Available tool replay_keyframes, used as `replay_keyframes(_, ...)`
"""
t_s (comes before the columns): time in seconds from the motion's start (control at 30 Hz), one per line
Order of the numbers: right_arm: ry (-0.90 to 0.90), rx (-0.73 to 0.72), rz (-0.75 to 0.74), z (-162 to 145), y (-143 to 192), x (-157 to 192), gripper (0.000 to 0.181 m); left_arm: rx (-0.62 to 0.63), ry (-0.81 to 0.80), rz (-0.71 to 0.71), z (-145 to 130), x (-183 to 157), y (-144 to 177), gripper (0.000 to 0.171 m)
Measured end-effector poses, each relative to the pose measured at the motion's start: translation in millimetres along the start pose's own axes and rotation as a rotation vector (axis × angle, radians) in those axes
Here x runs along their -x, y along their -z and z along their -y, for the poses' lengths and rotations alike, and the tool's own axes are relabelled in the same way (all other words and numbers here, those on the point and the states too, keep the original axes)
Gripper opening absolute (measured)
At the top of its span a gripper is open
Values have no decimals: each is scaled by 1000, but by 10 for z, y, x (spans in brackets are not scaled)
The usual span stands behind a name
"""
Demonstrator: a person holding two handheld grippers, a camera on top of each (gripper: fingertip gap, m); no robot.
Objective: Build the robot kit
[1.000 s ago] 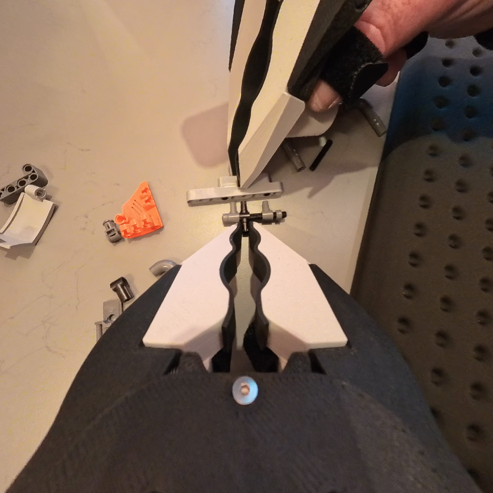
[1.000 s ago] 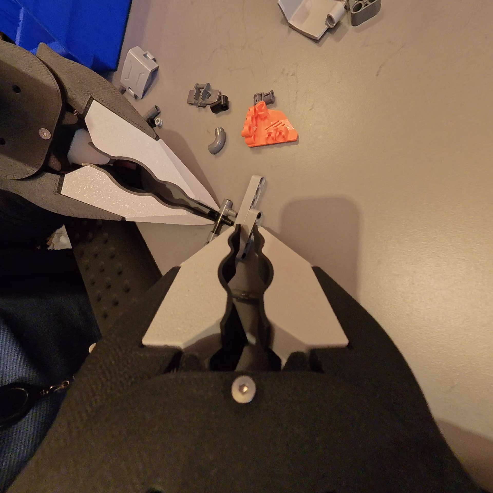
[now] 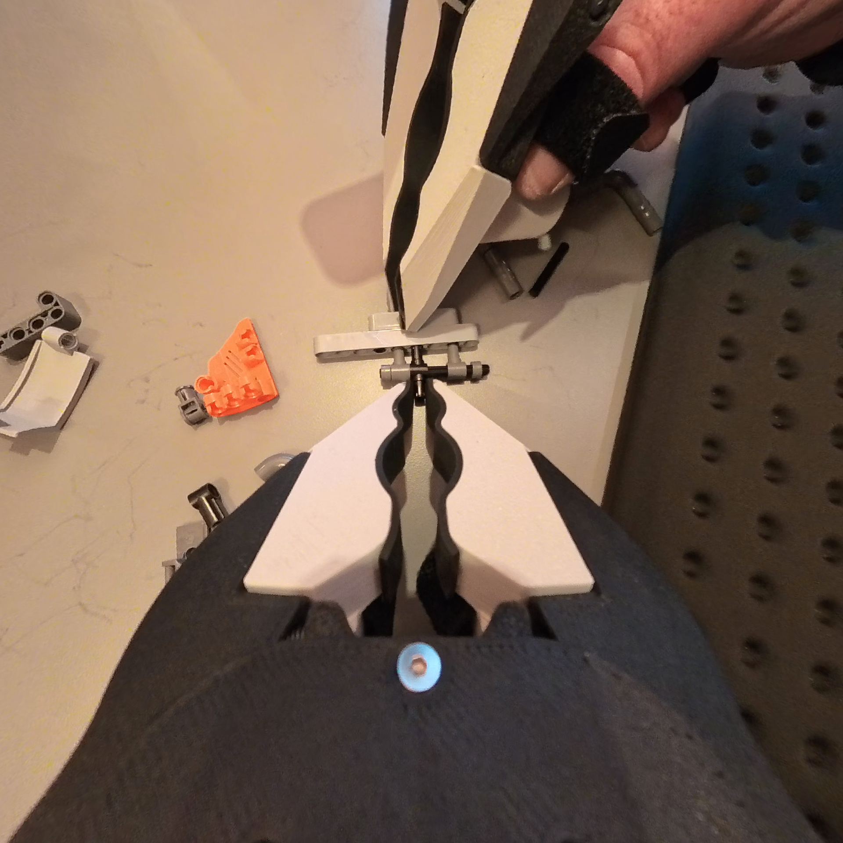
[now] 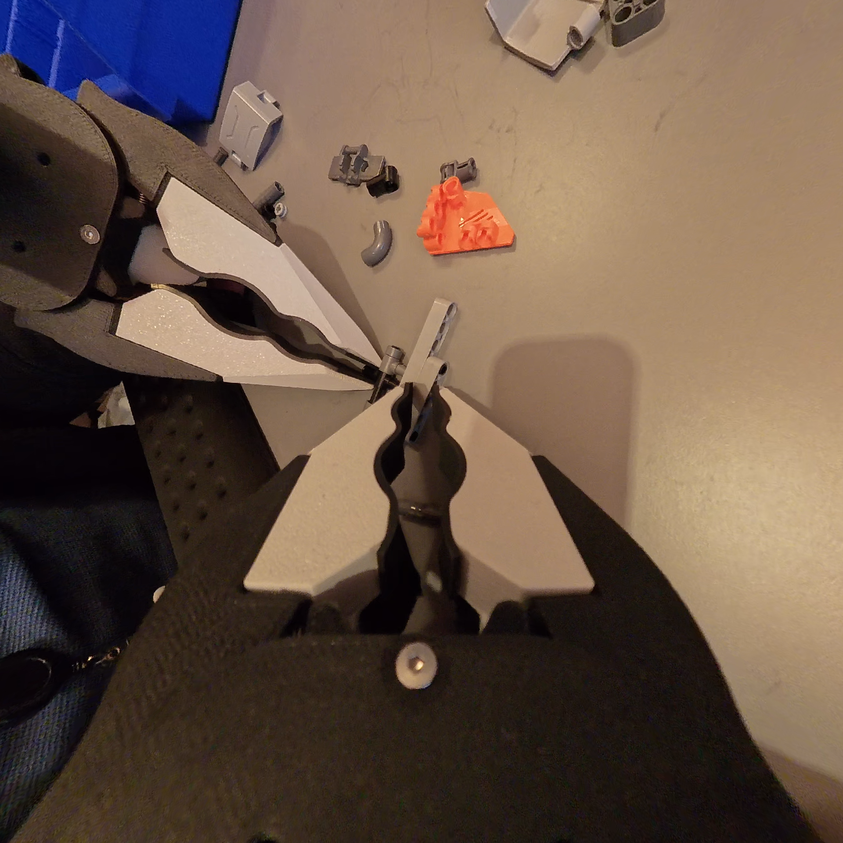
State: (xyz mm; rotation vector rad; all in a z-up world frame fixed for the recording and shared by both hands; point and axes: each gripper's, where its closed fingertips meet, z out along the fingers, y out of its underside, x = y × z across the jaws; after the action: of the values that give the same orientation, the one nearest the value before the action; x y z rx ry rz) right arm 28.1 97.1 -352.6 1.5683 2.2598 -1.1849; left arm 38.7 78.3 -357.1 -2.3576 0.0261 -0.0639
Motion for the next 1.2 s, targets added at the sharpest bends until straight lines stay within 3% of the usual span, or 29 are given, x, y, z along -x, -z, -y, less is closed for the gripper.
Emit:
replay_keyframes(0.3, 10, 10, 22, 0, 3, -1, 5, 4, 49, -26, 6, 1, 1, 2)
replay_keyframes(0.43, 11, 7, 21, -1, 2, -1, 4, 3, 51, -31, 8, -19, 12, 18)
replay_keyframes(0.6, 12, 9, 26, -1, 3, -1, 5, 11, 26, -7, 5, -2, 6, 15)
replay_keyframes(0.7, 14, 11, 30, -2, 3, -1, 5, 10, 21, -7, 1, 0, 2, 2)
replay_keyframes(1.2, 25, 9, 25, -8, 11, -1, 5, -4, 33, -20, 7, -1, -2, 2)
